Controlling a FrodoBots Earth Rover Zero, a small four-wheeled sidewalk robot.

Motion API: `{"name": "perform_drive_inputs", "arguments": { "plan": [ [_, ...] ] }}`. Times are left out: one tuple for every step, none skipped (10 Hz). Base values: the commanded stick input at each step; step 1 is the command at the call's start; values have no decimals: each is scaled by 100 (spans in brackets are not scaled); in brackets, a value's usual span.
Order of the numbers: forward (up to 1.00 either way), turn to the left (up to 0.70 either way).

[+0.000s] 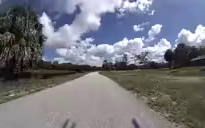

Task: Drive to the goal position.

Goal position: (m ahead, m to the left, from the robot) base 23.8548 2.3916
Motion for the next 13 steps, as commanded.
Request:
{"name": "perform_drive_inputs", "arguments": {
  "plan": [
    [70, 0],
    [70, 0],
    [70, 0],
    [70, 0],
    [70, 22],
    [70, 35],
    [70, 35],
    [70, 35],
    [70, 35],
    [70, 35],
    [70, 35],
    [70, 24],
    [70, 0]
  ]
}}
